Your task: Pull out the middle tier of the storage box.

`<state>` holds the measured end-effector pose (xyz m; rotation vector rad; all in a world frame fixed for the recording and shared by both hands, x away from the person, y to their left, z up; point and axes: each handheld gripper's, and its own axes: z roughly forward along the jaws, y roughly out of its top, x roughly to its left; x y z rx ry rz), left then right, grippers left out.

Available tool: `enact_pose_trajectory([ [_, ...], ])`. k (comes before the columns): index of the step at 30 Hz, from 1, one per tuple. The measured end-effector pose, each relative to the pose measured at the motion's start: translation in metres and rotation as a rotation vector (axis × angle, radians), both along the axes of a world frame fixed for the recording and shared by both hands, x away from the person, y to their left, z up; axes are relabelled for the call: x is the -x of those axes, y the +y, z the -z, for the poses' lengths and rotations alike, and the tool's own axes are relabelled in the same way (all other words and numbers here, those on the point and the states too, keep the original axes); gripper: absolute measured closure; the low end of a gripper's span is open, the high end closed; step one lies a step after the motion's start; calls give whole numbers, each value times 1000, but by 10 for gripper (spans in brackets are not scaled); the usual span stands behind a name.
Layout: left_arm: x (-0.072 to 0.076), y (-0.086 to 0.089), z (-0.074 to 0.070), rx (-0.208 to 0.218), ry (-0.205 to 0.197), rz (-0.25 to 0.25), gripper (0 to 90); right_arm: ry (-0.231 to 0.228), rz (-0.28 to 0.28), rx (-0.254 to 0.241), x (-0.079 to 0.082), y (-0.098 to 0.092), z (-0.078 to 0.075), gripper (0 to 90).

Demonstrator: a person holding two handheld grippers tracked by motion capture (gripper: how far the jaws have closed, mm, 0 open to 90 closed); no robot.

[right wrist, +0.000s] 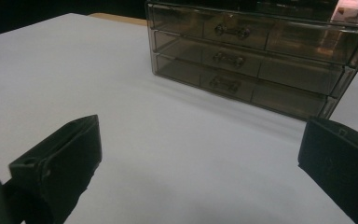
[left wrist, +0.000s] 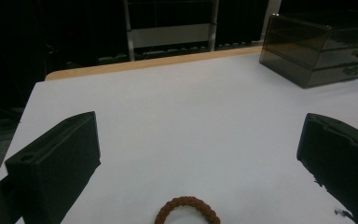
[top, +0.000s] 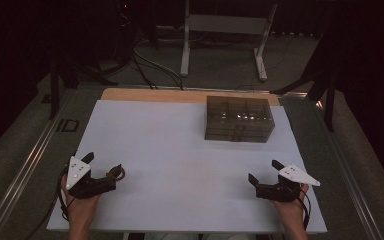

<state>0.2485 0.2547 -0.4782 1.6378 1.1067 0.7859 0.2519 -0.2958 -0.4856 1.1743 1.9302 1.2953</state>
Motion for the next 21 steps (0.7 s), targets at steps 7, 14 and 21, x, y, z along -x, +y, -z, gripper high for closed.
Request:
enact_pose_trajectory([
  [7,0,0,0,0,3,-9,8,17,7,14,0,2,0,0],
  [14,0,1,1,3,3,-9,8,28,15,20,-1,7,0,0],
  [21,0,2,1,3,5,-15,8,24,34,17,-3,13,-6,0],
])
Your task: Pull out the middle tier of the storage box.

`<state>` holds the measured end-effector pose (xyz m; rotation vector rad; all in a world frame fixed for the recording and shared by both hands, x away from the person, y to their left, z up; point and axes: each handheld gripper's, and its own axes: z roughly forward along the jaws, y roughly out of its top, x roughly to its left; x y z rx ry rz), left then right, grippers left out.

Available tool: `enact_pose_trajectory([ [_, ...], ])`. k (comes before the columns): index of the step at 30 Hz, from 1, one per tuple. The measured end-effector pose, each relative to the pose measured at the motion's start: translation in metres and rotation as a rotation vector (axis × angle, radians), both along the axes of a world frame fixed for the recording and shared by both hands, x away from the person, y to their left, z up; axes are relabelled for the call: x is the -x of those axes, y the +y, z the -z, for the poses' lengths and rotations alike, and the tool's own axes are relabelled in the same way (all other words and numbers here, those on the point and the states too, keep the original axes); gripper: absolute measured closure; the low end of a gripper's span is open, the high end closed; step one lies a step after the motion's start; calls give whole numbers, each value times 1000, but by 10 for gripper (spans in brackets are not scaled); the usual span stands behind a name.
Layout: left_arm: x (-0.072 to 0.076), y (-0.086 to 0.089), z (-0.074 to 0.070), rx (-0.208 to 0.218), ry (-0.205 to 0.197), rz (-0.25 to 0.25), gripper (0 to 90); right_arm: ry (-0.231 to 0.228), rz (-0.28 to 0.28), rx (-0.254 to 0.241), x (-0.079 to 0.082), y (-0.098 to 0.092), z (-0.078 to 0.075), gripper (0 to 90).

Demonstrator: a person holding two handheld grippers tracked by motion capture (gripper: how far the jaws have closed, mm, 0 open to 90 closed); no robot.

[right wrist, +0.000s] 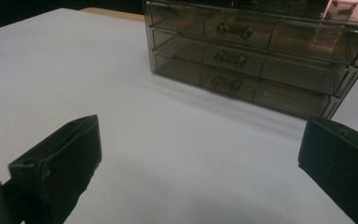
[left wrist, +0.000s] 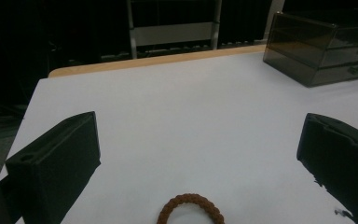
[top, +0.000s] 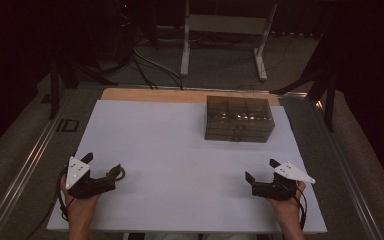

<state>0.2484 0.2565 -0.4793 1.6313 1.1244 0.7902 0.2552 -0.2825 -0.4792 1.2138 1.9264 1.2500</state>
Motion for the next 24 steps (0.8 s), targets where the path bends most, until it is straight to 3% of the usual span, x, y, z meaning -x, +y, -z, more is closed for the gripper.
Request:
enact_pose_trajectory([
  [24,0,2,1,10,4,-9,8,-9,35,-11,-29,22,-8,0],
])
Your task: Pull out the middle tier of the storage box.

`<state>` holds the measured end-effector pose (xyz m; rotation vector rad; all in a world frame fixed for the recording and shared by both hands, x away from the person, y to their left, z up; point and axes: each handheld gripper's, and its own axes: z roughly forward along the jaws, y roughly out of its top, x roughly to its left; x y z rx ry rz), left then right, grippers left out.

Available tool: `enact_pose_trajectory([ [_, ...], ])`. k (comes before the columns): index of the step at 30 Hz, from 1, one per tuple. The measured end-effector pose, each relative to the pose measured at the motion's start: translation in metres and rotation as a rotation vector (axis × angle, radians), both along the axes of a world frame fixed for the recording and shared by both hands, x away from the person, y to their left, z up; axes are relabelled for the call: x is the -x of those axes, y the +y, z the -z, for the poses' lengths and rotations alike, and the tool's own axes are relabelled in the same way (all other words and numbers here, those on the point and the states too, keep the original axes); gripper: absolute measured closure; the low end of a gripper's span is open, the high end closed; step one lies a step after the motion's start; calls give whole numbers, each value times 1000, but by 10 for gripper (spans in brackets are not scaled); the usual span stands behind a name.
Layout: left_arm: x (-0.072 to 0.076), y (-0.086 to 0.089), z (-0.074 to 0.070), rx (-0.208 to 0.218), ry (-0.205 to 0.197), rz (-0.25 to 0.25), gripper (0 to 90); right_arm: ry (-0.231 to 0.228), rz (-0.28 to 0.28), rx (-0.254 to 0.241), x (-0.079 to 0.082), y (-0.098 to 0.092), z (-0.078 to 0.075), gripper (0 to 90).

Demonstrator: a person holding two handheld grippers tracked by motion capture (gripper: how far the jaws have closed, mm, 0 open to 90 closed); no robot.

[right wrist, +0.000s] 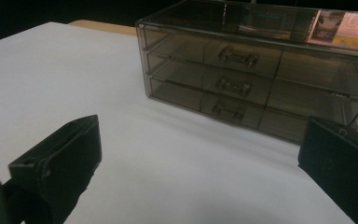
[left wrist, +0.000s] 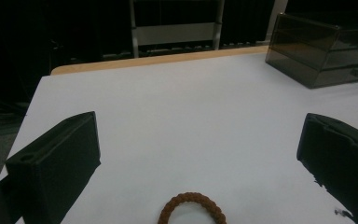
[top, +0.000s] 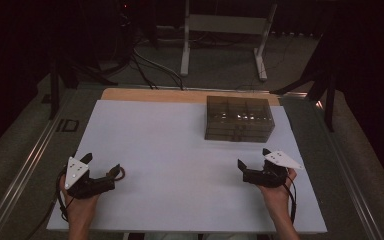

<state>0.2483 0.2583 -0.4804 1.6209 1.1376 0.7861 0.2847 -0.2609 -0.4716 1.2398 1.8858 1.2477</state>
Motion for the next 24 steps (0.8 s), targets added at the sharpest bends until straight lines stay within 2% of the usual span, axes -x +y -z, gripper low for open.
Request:
enact_pose_trajectory([
  [8,0,0,0,4,0,-4,8,-27,23,-18,-11,2,-6,0],
  [15,-1,0,1,4,2,-5,8,-52,43,-7,-25,5,-10,0],
  [24,-1,0,0,1,2,-6,8,-45,70,-13,-40,6,-8,0],
])
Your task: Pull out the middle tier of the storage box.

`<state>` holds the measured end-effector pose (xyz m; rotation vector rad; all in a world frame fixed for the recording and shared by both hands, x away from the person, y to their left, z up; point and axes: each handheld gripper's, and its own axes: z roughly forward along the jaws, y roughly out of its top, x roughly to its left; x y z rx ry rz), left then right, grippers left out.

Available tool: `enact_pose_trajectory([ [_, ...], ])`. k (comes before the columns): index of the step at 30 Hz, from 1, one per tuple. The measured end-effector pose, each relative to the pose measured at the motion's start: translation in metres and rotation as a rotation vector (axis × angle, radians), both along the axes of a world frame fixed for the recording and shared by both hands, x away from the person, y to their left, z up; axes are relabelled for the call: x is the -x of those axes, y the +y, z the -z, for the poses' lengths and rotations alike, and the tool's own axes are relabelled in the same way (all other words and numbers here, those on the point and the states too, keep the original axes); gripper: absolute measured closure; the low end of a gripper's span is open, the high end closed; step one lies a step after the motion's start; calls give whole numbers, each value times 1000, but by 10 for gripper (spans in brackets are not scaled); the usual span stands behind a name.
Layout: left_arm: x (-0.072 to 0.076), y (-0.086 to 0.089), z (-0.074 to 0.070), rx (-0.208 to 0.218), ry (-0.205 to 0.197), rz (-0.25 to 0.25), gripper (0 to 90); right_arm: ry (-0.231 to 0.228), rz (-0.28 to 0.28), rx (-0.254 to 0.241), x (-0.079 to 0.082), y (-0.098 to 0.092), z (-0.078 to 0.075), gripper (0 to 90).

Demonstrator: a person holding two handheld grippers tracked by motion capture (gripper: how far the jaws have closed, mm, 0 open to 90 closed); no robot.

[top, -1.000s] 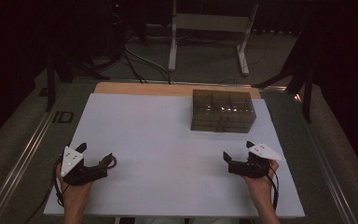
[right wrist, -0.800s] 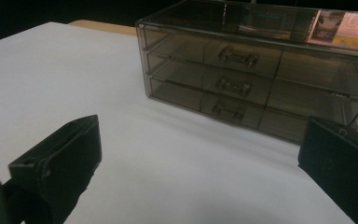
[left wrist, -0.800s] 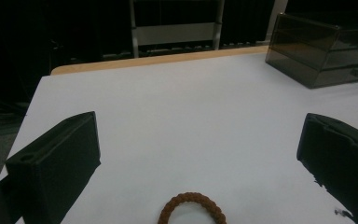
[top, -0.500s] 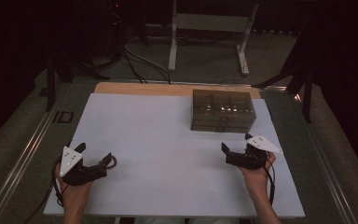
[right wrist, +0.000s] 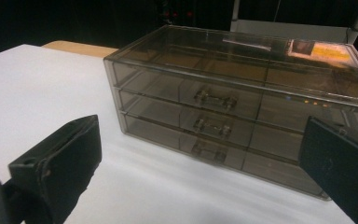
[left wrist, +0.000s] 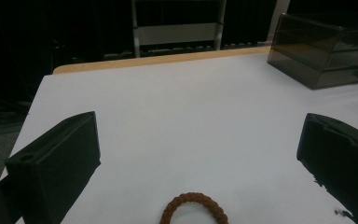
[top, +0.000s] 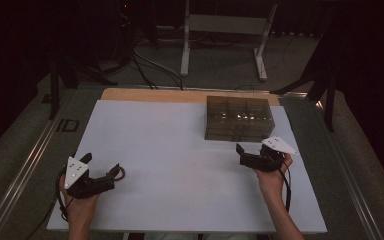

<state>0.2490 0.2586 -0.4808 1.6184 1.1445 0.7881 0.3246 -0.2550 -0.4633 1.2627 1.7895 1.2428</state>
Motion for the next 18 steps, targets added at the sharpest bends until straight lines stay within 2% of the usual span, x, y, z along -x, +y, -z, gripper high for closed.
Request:
enact_pose_trajectory([
  [18,0,-1,0,-8,1,-1,8,-6,48,-9,-28,6,0,0],
])
